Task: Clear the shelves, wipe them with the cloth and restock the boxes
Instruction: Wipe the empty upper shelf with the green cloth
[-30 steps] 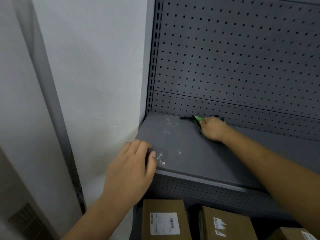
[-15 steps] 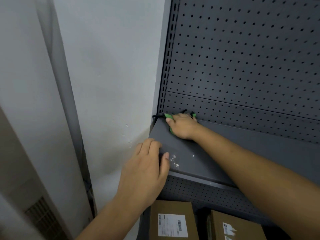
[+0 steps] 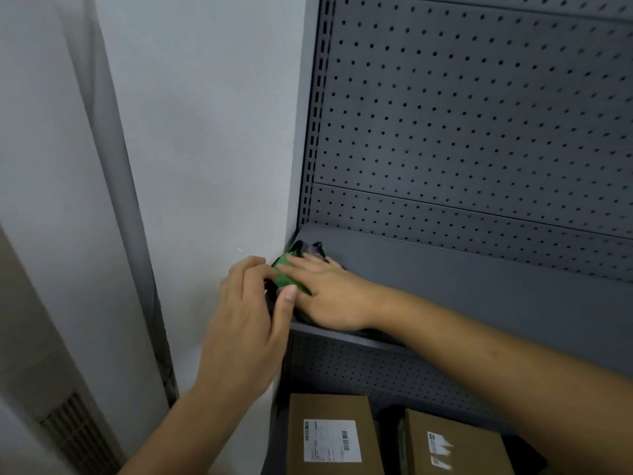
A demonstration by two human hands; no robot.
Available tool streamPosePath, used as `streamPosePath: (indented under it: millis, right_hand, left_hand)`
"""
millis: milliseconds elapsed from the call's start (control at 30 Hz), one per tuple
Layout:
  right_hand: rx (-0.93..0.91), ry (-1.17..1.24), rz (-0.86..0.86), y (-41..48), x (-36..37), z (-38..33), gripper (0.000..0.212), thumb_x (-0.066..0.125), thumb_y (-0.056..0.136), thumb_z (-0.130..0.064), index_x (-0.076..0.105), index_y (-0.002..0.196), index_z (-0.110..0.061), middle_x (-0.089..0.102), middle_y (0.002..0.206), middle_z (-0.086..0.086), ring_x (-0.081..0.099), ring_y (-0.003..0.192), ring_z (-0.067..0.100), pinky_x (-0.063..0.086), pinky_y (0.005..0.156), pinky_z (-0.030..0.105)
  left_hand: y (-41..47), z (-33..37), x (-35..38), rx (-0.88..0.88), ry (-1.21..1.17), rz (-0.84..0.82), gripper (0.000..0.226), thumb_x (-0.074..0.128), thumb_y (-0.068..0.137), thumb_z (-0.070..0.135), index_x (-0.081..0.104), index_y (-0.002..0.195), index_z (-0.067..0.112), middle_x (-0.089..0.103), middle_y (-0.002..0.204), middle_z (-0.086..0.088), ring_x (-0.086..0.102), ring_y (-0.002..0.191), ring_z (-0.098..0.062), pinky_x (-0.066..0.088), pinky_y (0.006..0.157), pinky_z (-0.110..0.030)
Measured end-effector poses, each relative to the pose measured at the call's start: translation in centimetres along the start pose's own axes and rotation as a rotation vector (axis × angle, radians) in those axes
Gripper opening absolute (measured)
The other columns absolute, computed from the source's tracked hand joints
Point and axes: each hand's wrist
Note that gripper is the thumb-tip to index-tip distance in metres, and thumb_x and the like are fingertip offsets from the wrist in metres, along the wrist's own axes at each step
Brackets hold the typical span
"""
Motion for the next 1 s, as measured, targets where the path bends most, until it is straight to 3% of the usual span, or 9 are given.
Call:
streamPosePath:
  millis: [133,267,433,533,633,733,800,933,1000]
  right_hand:
    - [-0.072,0.006,0.005,-3.1,0.9,-1.0,0.061,0.025,0.107,-0.054,0.012,0.162,-0.031,0.004,0.171,-0.007,-0.006,0.156,0.015,-0.006,0.127,0.041]
    - [-0.144,-0.076,0.104,-5.3,2.1,-0.9,0.059,0.031,0.109,-0.045,0.013,0.162,-0.029,0.010,0.170,-0.007,-0.001,0.157,0.016,-0.003,0.127,0.040]
    - [-0.118,-0.193,0.185,-7.4,3.1,0.8,0.062,0.038,0.108,-0.041,0.011,0.163,-0.031,0.010,0.170,-0.006,0.002,0.157,0.017,0.000,0.127,0.037]
    - [-0.047,-0.246,0.174,-9.5,3.6,2.6,0.063,0.028,0.102,-0.047,0.014,0.162,-0.031,0.013,0.170,-0.005,0.006,0.157,0.018,-0.004,0.123,0.032]
    - [0.016,-0.307,0.193,-12.0,4.1,4.8,0.067,0.016,0.097,-0.053,0.017,0.160,-0.031,0.023,0.167,-0.003,0.016,0.155,0.019,0.006,0.123,0.036]
    - [0.113,-0.360,0.209,-14.6,4.2,6.7,0.064,0.021,0.098,-0.054,0.023,0.158,-0.029,0.038,0.161,-0.002,0.031,0.150,0.020,0.025,0.120,0.042]
    - [0.180,-0.384,0.201,-16.2,4.1,7.8,0.064,0.023,0.099,-0.055,0.027,0.157,-0.028,0.042,0.158,-0.002,0.036,0.147,0.021,0.028,0.118,0.042]
    - [0.252,-0.378,0.163,-19.0,3.7,9.2,0.066,0.005,0.100,-0.065,0.008,0.161,-0.039,0.022,0.165,-0.012,0.014,0.155,0.012,0.018,0.123,0.035]
    - [0.273,-0.356,0.157,-19.6,3.5,9.3,0.066,0.009,0.099,-0.064,0.011,0.161,-0.039,0.020,0.166,-0.012,0.010,0.155,0.009,0.012,0.123,0.032]
  left_hand:
    - [0.4,0.3,-0.4,-0.020,0.006,0.029,0.050,0.029,0.102,0.054,0.052,0.125,0.017,0.047,0.133,0.005,0.040,0.117,-0.002,0.034,0.095,-0.021]
    - [0.5,0.7,-0.4,-0.050,-0.008,-0.035,0.059,0.023,0.099,0.062,0.049,0.133,0.021,0.047,0.133,0.013,0.037,0.117,0.005,0.036,0.094,-0.024]
    - [0.5,1.2,0.1,-0.089,-0.012,-0.129,0.064,0.018,0.098,0.066,0.050,0.134,0.024,0.052,0.129,0.014,0.053,0.116,-0.010,0.047,0.087,-0.034]
    - [0.5,1.3,0.5,-0.104,0.026,-0.162,0.071,0.013,0.094,0.071,0.053,0.130,0.024,0.057,0.126,0.010,0.054,0.115,-0.013,0.048,0.086,-0.038]
    - [0.6,1.1,0.8,-0.107,0.061,-0.188,0.068,0.013,0.097,0.070,0.055,0.124,0.024,0.058,0.118,0.009,0.054,0.109,-0.016,0.050,0.083,-0.042]
    - [0.7,0.9,0.9,-0.098,0.067,-0.179,0.058,0.015,0.099,0.064,0.055,0.116,0.025,0.056,0.106,0.012,0.053,0.097,-0.013,0.049,0.076,-0.037]
    - [0.7,1.0,0.9,-0.083,0.073,-0.163,0.054,0.016,0.101,0.060,0.056,0.111,0.025,0.057,0.101,0.011,0.052,0.089,-0.011,0.044,0.072,-0.033]
    - [0.9,1.1,0.6,-0.070,0.090,-0.141,0.052,0.017,0.104,0.054,0.058,0.107,0.022,0.058,0.093,0.009,0.051,0.080,-0.012,0.037,0.067,-0.031]
    - [1.0,1.1,0.5,-0.073,0.093,-0.137,0.052,0.016,0.104,0.053,0.058,0.107,0.022,0.057,0.091,0.009,0.051,0.079,-0.013,0.035,0.066,-0.031]
Point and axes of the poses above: each hand's wrist, its own y-axis towards the middle knuckle, its own x-axis out of the palm, z = x × y
